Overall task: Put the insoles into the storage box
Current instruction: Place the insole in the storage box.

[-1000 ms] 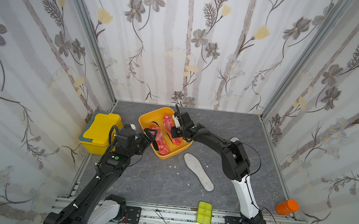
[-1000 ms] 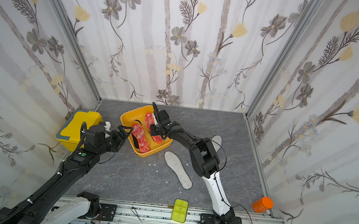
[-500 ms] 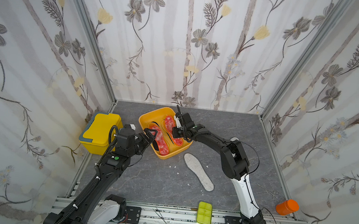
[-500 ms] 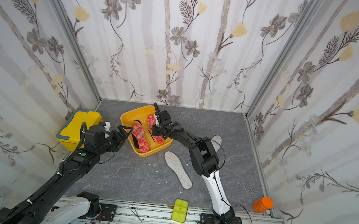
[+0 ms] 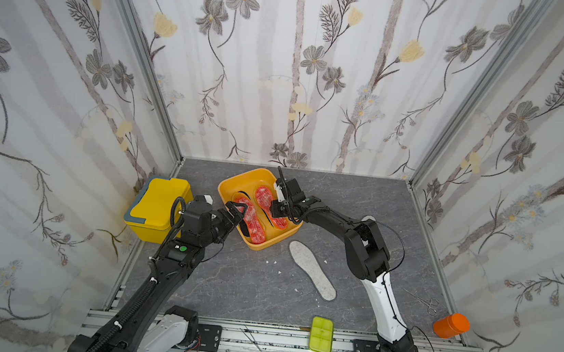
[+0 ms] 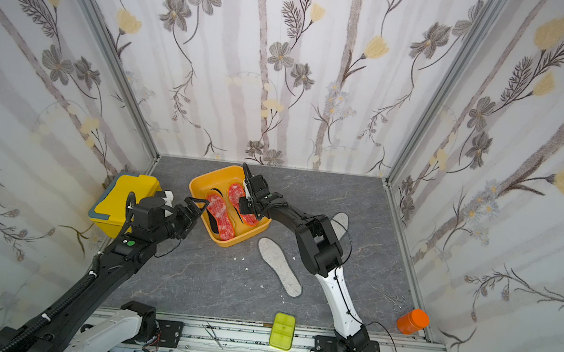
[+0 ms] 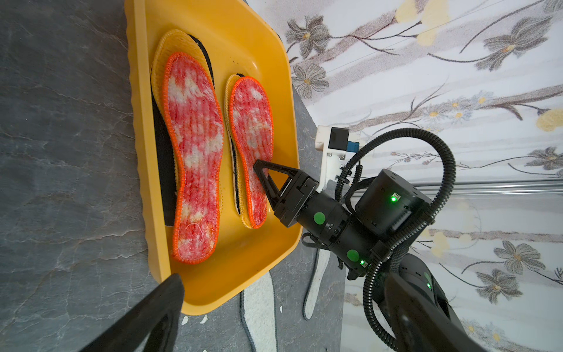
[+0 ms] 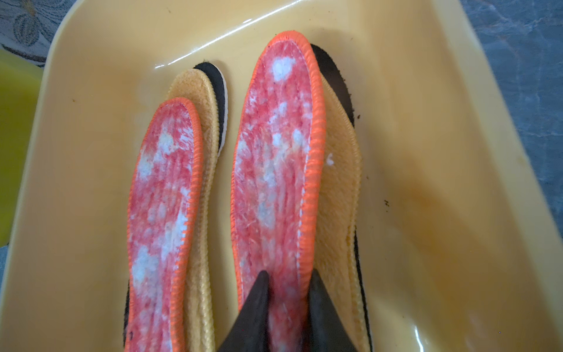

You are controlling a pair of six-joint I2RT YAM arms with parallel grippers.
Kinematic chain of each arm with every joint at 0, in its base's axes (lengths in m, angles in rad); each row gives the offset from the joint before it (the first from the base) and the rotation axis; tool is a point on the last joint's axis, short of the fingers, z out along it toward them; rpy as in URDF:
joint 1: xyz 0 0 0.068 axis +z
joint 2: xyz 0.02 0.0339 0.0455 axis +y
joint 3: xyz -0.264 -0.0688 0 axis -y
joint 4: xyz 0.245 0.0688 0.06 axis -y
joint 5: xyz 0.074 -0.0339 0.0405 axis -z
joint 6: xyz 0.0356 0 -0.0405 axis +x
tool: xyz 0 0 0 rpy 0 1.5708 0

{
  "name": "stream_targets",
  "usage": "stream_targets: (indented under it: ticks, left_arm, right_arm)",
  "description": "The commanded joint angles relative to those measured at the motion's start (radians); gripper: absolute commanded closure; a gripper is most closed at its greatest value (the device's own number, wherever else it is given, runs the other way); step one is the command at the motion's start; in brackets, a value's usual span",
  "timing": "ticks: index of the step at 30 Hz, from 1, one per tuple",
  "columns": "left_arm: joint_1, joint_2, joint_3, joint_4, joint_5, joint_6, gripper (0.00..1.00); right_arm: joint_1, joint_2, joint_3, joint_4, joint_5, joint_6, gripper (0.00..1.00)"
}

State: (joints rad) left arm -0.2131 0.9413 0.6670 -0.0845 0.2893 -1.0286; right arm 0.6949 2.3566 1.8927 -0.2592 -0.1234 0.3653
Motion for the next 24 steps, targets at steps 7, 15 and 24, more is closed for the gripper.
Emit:
stream_targets:
  ticks: [7, 15, 24]
  left_arm:
    - [0.003, -0.004, 0.0, 0.0, -0.006, 0.003, 0.0]
    - [0.001, 0.004, 0.005, 0.0, -0.004, 0.003, 0.0]
    - [0.001, 0.014, 0.002, 0.002, -0.004, 0.001, 0.0]
  right_arm:
    - [-0.004, 0.004, 0.009, 0.02, 0.005, 0.016, 0.7]
    - [-0.008, -0.021, 0.008, 0.014, 0.014, 0.01, 0.62]
    - [-0.011, -0.08, 0.008, 0.005, 0.016, -0.006, 0.55]
